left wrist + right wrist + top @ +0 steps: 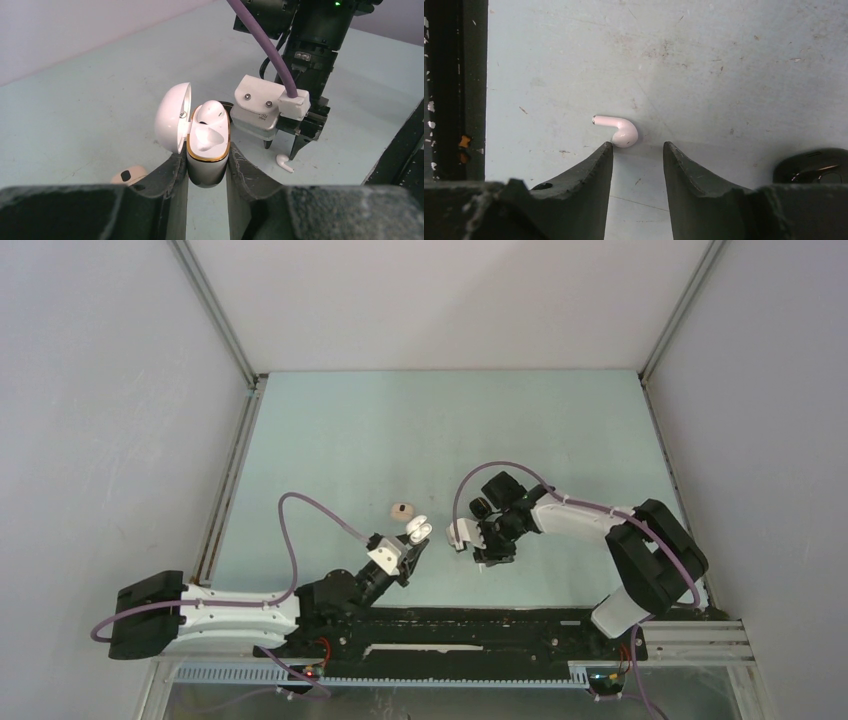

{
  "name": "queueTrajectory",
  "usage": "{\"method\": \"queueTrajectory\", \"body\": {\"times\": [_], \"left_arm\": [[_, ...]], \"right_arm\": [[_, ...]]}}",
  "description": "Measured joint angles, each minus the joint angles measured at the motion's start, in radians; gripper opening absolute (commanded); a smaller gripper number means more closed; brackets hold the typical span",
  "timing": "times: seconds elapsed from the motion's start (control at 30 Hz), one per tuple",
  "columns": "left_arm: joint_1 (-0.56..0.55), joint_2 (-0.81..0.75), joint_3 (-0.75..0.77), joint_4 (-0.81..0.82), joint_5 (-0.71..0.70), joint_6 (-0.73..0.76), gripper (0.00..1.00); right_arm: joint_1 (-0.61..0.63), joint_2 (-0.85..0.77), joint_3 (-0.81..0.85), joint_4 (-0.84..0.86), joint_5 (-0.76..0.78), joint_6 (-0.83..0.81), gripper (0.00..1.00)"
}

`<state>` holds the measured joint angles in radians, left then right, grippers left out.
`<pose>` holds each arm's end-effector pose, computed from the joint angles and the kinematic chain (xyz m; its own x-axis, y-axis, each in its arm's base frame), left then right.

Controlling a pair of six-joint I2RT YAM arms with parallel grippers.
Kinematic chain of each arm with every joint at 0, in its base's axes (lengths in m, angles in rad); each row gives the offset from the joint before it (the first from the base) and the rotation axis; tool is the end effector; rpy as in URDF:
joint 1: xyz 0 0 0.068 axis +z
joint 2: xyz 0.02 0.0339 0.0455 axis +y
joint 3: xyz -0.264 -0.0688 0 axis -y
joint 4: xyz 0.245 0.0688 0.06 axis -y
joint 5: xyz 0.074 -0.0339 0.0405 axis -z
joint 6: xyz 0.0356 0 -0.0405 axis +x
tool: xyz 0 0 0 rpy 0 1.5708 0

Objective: Insert the wireless bluetooth earbuds into the charging case
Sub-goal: Pick up the left earbud from the corner of the board.

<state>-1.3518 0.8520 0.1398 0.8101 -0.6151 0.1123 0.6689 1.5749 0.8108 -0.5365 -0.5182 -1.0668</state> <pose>0.0577 -0.1648 0.2076 0.0965 -0.0121 -0.9953 0.6658 0.7440 0.0555 0.1989 0.1797 0.1502 0.1974 -0.8136 -0.5469 -0.9723 -0.2338 -0.0032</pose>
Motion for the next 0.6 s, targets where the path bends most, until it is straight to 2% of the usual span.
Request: {"method": "queueTrajectory", "body": {"times": [0.33,0.6], "left_arm": [[-0.001,0.000,-0.010,0.004,0.000,-0.002,0.00],[-0.001,0.000,-0.013,0.014,0.000,-0.008,0.00]], "right_arm": [[0.013,0.024,0.034,-0.067,0.000,-0.023,0.47],[0.034,0.028,0.040,-0.076,0.003,-0.014,0.44]]}}
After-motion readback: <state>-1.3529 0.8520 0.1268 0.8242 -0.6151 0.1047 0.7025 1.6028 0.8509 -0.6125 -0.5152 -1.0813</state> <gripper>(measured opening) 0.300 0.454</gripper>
